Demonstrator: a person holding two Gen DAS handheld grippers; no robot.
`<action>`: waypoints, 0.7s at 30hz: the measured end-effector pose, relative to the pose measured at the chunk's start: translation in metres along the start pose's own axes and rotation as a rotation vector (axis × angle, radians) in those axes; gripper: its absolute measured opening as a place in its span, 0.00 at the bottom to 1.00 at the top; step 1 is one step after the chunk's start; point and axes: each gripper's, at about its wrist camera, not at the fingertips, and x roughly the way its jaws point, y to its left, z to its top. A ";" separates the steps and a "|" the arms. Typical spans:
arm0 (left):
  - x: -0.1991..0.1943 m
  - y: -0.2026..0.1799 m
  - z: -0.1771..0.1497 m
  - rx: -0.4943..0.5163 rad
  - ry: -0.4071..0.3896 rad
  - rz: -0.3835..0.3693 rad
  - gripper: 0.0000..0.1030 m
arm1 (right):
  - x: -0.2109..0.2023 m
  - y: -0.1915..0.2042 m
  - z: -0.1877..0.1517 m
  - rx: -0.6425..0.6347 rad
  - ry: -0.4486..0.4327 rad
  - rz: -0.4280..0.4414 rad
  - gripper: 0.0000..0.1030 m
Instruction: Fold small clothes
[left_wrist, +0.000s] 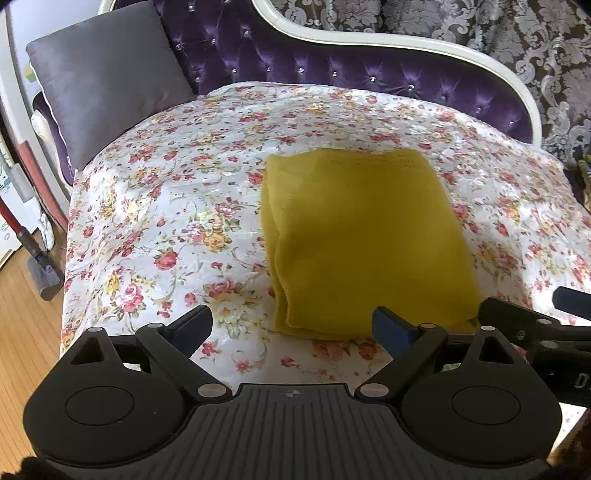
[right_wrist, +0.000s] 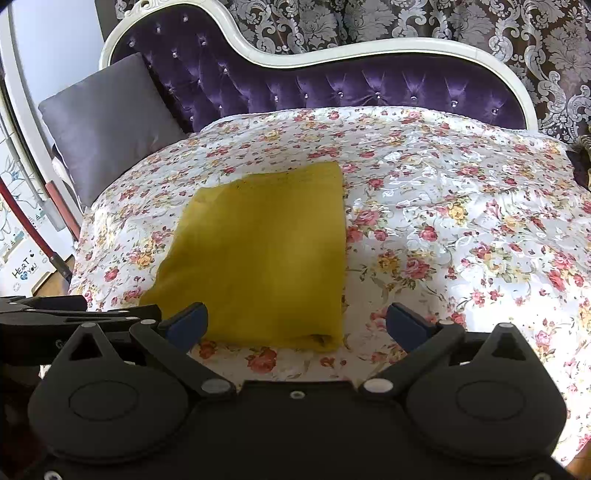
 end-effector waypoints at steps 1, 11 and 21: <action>0.001 0.002 0.001 -0.002 0.001 0.004 0.91 | 0.000 0.000 0.000 0.001 -0.001 -0.001 0.99; 0.010 0.015 0.005 -0.018 0.022 0.032 0.91 | 0.001 -0.005 0.001 0.011 0.007 -0.007 0.99; 0.012 0.015 0.004 -0.014 0.030 0.024 0.89 | 0.002 -0.007 0.004 0.011 0.010 -0.009 0.99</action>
